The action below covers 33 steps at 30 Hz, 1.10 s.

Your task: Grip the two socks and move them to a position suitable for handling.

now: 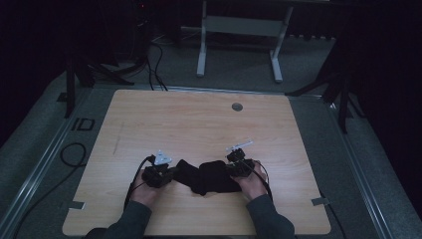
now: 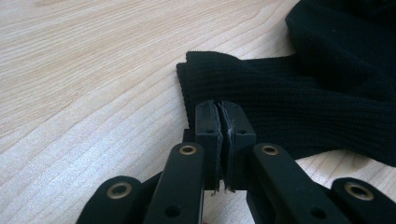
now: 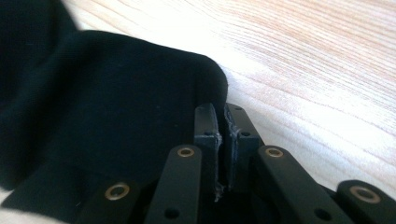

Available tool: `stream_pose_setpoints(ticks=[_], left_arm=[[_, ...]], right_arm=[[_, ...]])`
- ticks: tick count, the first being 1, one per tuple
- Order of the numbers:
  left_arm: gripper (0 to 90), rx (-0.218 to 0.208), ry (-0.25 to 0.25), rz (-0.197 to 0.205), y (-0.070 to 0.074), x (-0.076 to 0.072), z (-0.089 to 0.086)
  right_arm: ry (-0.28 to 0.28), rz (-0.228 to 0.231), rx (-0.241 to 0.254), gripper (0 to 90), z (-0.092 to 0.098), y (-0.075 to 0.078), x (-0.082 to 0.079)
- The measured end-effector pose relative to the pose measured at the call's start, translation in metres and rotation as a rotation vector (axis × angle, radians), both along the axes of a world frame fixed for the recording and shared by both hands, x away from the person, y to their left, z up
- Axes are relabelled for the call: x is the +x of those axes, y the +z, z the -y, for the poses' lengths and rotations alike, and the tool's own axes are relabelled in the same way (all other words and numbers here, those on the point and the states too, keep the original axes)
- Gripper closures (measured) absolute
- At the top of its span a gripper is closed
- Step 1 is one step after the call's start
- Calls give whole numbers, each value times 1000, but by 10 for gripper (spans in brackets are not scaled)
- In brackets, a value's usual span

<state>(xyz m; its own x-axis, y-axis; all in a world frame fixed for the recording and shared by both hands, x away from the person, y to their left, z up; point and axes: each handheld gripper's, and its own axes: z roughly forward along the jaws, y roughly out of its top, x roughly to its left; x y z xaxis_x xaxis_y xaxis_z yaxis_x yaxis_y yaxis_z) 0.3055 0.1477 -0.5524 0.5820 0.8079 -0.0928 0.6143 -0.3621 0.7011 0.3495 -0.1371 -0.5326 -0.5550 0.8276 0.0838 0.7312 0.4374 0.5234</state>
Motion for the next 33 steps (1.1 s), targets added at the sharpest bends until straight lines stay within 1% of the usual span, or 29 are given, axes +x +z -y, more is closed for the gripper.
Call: stream_pose_setpoints(ticks=[3, 4, 7, 8, 9, 10, 12, 14, 16, 17, 20, 27, 29, 33], left_arm=[[870, 2, 1, 0, 0, 0, 0], [869, 2, 1, 0, 0, 0, 0], [869, 1, 2, 0, 0, -1, 0], [869, 1, 2, 0, 0, -1, 0], [870, 2, 1, -1, 0, 0, 0], [870, 2, 1, -1, 0, 0, 0], [869, 1, -1, -1, 0, 0, 0], [870, -1, 0, -1, 0, 0, 0], [869, -2, -2, -3, 0, 0, 0], [870, -2, -2, -3, 0, 0, 0], [869, -3, -3, -4, 0, 0, 0], [869, -2, -5, -5, 0, 0, -1], [869, -2, -7, -5, 0, 0, -1], [868, -4, -9, -7, 0, -1, 0]], right_arm=[[2, 18, 15, 854, 3, 5, -5], [-2, 31, 28, 857, 7, 11, -11], [-10, 54, 42, 859, 14, 18, -19], [-10, 54, 42, 859, 14, 18, -19], [-11, 63, 49, 860, 20, 22, -26], [-11, 63, 49, 860, 20, 22, -26], [-15, 69, 62, 860, 27, 26, -32], [-19, 68, 69, 860, 30, 27, -35], [-29, 68, 79, 859, 37, 29, -39], [-29, 68, 79, 859, 37, 29, -39], [-49, 75, 93, 860, 47, 31, -45], [-71, 77, 101, 859, 59, 36, -51], [-83, 80, 105, 859, 67, 38, -53], [-95, 57, 106, 856, 73, 34, -51]])
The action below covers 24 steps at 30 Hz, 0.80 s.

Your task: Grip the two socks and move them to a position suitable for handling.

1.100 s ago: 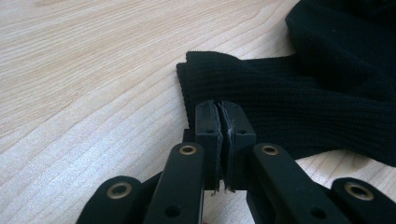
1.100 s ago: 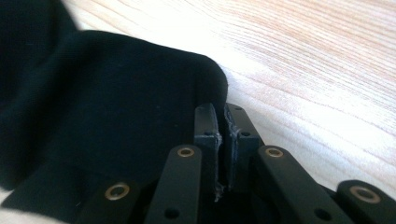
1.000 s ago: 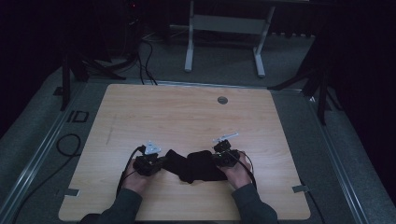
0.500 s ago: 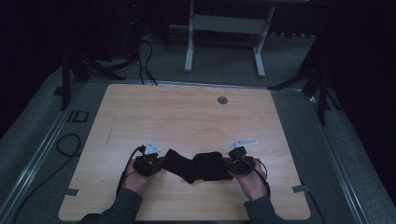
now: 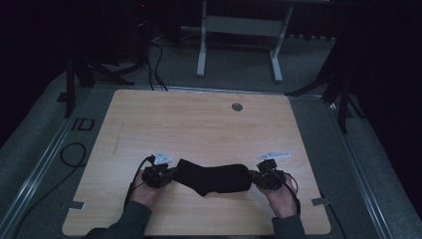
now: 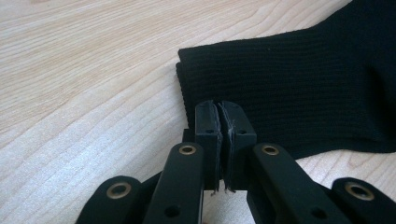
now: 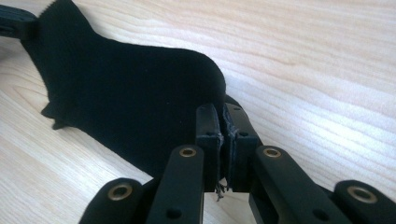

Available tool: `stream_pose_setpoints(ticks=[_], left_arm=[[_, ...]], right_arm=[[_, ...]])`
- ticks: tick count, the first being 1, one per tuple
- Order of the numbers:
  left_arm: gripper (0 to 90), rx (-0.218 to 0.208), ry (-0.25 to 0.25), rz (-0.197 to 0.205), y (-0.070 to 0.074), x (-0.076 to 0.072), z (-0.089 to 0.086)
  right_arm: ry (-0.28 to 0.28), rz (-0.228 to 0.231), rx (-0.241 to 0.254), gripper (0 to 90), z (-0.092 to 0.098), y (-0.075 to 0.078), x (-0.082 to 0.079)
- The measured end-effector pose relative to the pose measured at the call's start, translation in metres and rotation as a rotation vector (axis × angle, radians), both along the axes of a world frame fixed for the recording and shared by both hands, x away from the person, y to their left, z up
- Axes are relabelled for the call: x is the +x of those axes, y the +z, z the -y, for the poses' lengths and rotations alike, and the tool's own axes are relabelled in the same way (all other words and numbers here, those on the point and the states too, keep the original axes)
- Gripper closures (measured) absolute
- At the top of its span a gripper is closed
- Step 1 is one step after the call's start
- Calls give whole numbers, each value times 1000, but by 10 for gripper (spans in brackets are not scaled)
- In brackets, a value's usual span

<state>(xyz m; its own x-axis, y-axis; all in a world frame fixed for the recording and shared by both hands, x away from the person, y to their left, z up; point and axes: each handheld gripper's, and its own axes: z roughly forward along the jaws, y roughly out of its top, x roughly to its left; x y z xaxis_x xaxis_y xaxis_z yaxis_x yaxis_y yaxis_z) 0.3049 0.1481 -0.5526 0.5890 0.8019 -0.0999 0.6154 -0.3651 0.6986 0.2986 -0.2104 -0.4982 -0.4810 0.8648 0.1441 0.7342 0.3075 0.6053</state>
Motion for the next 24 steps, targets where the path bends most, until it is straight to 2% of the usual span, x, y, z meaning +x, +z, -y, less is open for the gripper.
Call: stream_pose_setpoints(ticks=[8, 12, 24], left_arm=[[857, 0, -1, -3, 0, -1, 1], [849, -2, -2, -3, 0, -1, 1], [838, 0, -7, 2, 0, -1, 2]], right_arm=[[4, -69, -25, 841, -1, -26, 8], [12, -81, -25, 823, 0, -35, 11], [-18, -54, -32, 814, 0, -43, 18]])
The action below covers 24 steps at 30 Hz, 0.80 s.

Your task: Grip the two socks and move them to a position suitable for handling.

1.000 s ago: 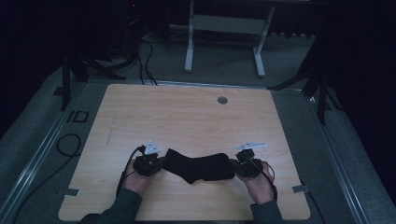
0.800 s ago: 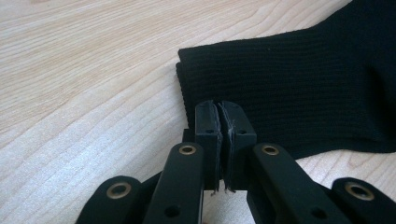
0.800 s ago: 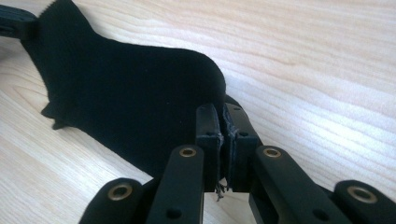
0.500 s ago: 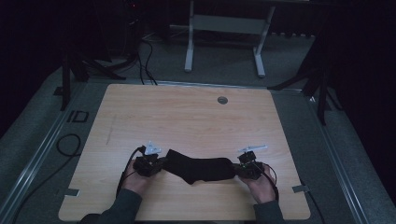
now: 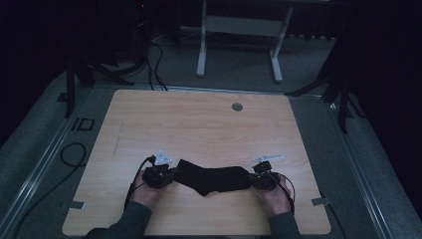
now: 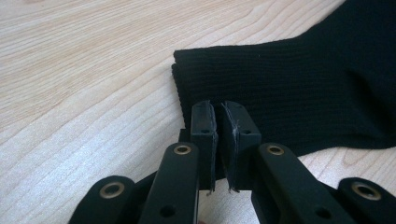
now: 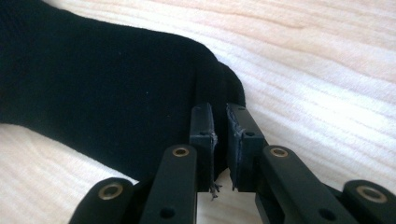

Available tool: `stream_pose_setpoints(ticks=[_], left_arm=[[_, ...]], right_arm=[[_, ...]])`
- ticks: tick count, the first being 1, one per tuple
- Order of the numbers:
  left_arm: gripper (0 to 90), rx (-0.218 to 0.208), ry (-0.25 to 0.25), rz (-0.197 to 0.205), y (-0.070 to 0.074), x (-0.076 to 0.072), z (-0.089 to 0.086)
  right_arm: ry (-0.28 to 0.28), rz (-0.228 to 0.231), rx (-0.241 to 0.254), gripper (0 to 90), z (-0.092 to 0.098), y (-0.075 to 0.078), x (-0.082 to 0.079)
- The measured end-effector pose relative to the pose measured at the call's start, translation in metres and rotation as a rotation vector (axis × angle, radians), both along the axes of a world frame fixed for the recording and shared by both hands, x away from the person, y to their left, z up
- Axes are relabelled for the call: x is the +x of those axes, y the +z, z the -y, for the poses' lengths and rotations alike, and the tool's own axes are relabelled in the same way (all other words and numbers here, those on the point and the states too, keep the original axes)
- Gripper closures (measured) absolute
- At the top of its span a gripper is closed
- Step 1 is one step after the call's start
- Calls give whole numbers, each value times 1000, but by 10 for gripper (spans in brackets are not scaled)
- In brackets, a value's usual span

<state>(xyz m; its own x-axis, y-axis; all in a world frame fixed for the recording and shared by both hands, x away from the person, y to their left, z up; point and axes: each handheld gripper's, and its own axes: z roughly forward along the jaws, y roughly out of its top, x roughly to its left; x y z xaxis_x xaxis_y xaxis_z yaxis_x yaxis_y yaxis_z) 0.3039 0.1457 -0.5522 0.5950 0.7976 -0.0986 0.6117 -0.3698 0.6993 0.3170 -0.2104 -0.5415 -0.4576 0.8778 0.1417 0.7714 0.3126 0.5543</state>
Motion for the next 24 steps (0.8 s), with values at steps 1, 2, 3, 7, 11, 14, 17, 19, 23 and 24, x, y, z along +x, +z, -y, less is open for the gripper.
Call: stream_pose_setpoints(ticks=[1, 2, 3, 7, 11, 14, 17, 19, 23, 24], left_arm=[[836, 0, -1, 2, 0, 0, 1], [836, 1, -3, 4, 0, 0, 1], [835, 0, -2, 5, 0, 0, 2], [831, 1, -3, 12, -1, 1, 4], [821, -3, -5, 19, -1, 1, 6], [810, -1, -4, 26, -2, 1, 8], [801, -4, 1, 31, -2, 2, 9], [794, -3, 2, 33, -2, 2, 10], [760, -4, 3, 44, -2, 2, 11], [749, -8, 4, 47, -2, 2, 11]], right_arm=[[-1, 4, -1, 814, 0, 0, 1], [-6, 9, -1, 814, 0, -1, 2], [-13, 12, -2, 814, 1, -1, 3], [-28, 24, 4, 810, 2, -2, 6], [-49, 34, 21, 797, 5, -3, 11], [-64, 45, 33, 783, 7, -5, 14], [-68, 56, 38, 773, 8, -5, 15], [-72, 60, 40, 757, 8, -5, 16], [-67, 79, 48, 704, 8, -3, 15], [-69, 80, 56, 692, 8, -1, 14]])
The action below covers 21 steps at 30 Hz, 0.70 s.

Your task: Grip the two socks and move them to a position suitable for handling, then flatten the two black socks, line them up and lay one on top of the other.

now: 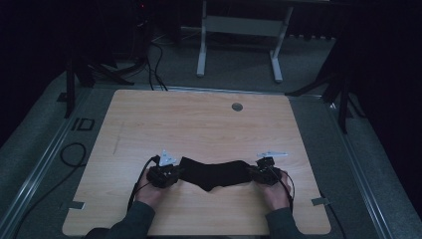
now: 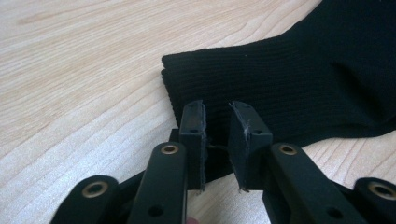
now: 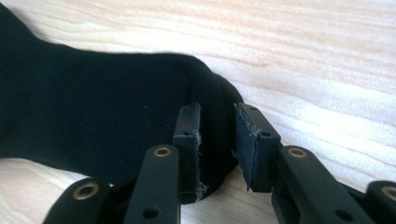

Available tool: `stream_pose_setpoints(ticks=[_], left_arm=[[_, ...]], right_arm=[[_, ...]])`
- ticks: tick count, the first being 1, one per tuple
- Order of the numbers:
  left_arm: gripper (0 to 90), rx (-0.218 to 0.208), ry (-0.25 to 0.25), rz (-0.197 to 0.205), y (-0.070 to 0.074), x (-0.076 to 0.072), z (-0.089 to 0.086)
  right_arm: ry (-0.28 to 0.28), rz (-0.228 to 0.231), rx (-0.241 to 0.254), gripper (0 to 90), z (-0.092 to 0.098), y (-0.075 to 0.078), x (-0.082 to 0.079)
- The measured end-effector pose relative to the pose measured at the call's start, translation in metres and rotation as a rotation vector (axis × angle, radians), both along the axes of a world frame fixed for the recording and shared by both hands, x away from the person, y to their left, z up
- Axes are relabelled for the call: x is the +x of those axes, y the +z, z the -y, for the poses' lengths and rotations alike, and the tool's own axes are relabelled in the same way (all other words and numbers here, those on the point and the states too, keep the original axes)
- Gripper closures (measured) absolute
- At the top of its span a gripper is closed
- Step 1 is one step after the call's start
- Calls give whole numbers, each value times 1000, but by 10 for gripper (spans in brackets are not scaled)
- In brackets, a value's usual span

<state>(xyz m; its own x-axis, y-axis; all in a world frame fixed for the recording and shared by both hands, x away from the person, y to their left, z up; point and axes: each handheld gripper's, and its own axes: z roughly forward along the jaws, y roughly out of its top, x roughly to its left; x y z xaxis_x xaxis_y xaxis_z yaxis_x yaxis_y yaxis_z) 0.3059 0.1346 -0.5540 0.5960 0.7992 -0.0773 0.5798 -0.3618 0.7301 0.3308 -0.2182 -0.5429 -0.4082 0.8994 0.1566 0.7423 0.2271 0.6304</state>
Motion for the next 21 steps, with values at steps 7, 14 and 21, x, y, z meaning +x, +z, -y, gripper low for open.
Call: stream_pose_setpoints(ticks=[7, 14, 21], left_arm=[[607, -71, 5, 19, 6, 0, -8], [502, -126, 32, 44, 11, 0, -16], [483, -150, 57, 62, 14, 1, -21]], right_arm=[[29, 110, 58, 578, 4, 21, -9], [2, 160, 73, 525, 13, 31, -13], [-27, 164, 77, 508, 23, 31, -13]])
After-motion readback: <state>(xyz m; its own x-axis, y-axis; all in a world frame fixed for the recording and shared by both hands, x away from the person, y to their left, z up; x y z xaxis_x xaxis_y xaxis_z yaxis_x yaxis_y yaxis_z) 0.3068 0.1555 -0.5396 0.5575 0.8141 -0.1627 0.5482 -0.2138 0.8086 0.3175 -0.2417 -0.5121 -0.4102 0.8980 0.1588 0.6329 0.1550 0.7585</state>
